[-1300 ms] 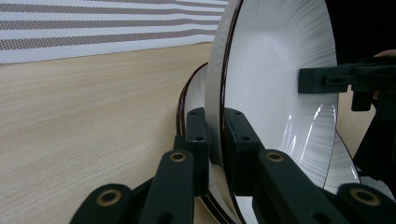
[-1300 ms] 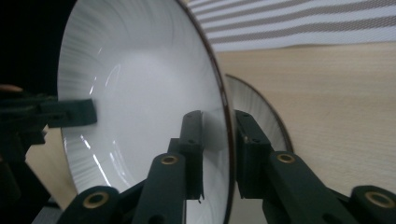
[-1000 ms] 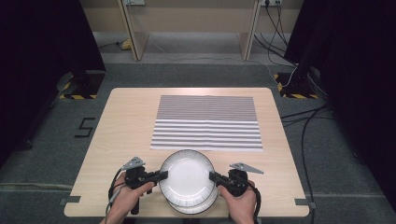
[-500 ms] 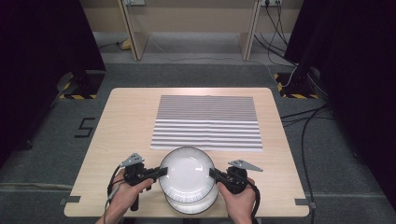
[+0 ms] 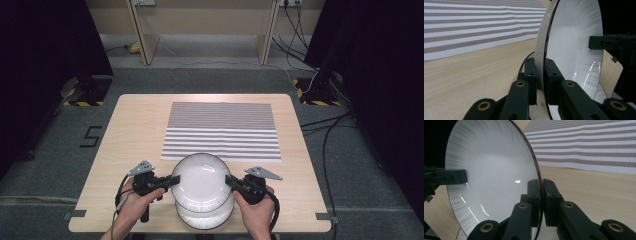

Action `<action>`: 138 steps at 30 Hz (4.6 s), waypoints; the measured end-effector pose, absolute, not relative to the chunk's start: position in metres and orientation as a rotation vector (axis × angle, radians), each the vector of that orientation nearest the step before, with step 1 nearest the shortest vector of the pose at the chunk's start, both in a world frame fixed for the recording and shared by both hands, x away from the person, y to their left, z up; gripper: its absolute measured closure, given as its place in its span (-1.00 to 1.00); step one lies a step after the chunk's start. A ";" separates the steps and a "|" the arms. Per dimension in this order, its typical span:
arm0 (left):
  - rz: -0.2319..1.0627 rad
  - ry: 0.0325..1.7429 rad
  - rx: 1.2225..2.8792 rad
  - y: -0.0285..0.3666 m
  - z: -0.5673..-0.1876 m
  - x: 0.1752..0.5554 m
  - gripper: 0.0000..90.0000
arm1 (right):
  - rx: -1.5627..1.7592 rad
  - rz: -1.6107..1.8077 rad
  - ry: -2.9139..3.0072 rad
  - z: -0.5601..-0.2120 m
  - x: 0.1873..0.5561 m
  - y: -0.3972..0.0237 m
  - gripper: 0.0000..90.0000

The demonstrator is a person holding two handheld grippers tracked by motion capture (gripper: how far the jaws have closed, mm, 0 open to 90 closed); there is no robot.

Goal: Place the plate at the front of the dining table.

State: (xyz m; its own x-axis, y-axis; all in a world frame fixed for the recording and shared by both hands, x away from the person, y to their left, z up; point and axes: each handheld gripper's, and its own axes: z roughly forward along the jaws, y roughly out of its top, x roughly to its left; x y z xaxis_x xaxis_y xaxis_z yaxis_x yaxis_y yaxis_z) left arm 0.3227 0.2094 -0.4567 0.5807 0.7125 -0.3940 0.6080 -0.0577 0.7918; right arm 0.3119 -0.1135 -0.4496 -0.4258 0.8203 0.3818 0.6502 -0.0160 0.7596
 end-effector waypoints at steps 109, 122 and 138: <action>0.175 1.038 1.710 0.184 -0.426 0.388 0.83 | 1.523 1.388 1.914 -0.408 0.369 -0.127 0.84; 0.167 1.041 1.700 0.181 -0.428 0.399 0.83 | 1.517 1.367 1.915 -0.407 0.379 -0.129 0.85; 0.182 1.022 1.714 0.175 -0.424 0.408 0.82 | 1.509 1.347 1.900 -0.405 0.386 -0.133 0.84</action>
